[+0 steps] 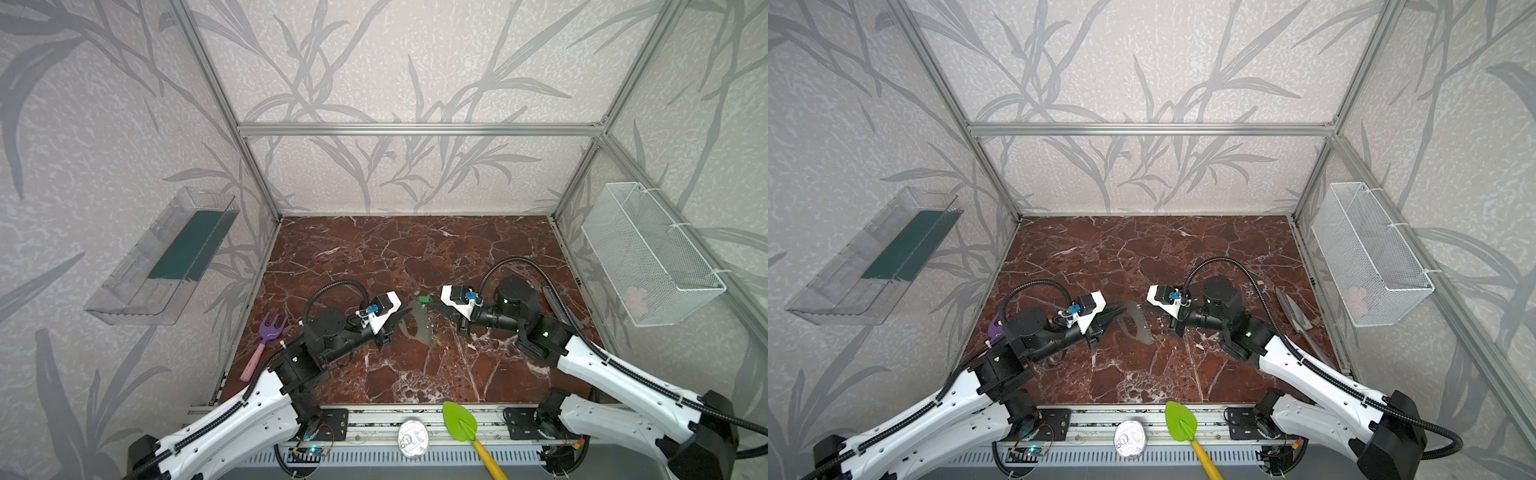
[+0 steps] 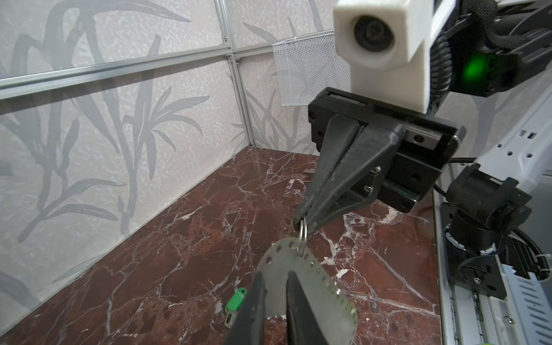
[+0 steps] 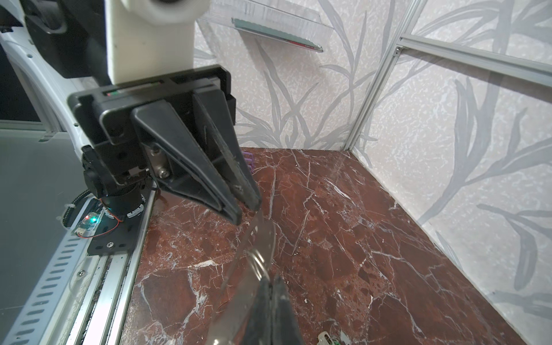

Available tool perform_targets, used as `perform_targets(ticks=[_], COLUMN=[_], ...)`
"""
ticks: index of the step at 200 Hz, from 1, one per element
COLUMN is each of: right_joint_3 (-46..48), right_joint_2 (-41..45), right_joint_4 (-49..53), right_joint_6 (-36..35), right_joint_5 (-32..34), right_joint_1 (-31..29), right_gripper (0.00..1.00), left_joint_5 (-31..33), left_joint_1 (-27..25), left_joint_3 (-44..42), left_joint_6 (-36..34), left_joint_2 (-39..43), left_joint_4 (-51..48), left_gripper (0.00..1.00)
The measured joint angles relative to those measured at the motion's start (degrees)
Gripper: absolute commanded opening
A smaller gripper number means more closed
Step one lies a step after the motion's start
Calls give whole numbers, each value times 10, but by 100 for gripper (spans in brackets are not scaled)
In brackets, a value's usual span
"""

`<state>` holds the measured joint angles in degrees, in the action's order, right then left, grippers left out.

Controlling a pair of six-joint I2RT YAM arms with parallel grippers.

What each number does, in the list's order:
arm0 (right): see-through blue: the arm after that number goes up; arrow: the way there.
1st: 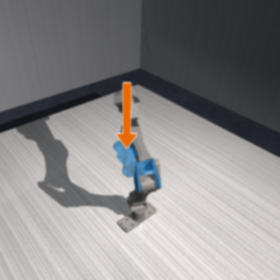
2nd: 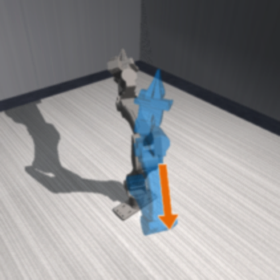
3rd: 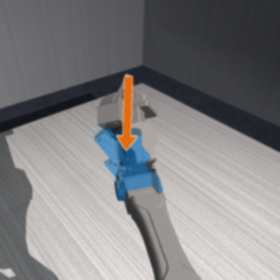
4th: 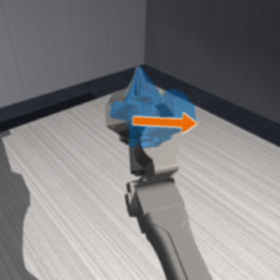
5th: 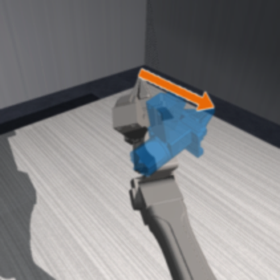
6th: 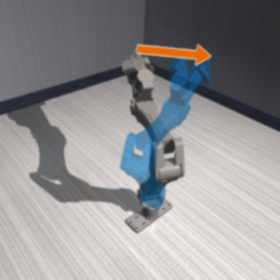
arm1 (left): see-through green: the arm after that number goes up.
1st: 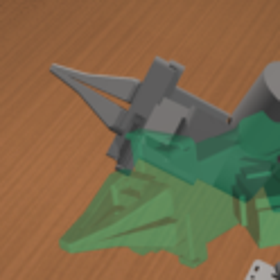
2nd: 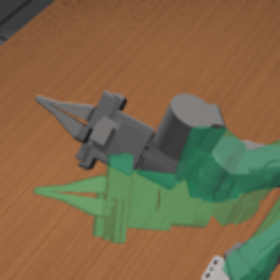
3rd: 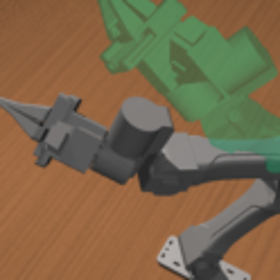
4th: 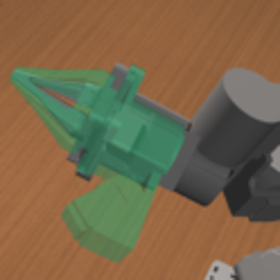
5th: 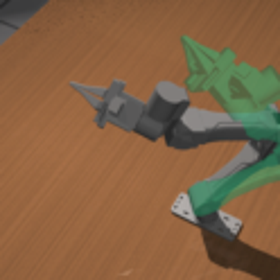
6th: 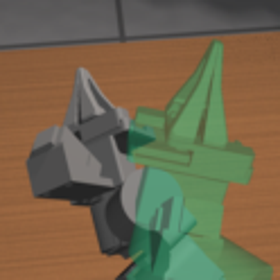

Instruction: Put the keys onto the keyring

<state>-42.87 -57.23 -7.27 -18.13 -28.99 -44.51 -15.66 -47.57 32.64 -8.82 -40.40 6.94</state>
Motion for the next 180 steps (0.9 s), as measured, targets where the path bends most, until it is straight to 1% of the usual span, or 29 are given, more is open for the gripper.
perform_targets(ticks=[65,180], right_joint_3=[0,0], right_joint_2=[0,0], right_joint_4=[0,0], right_joint_6=[-15,-15], right_joint_5=[-11,-32], right_joint_1=[0,0], right_gripper=[0,0], left_joint_5=[-40,-39], left_joint_1=[0,0], left_joint_3=[0,17], left_joint_6=[9,8], left_joint_2=[-17,-45], left_joint_4=[10,16], left_gripper=[21,23])
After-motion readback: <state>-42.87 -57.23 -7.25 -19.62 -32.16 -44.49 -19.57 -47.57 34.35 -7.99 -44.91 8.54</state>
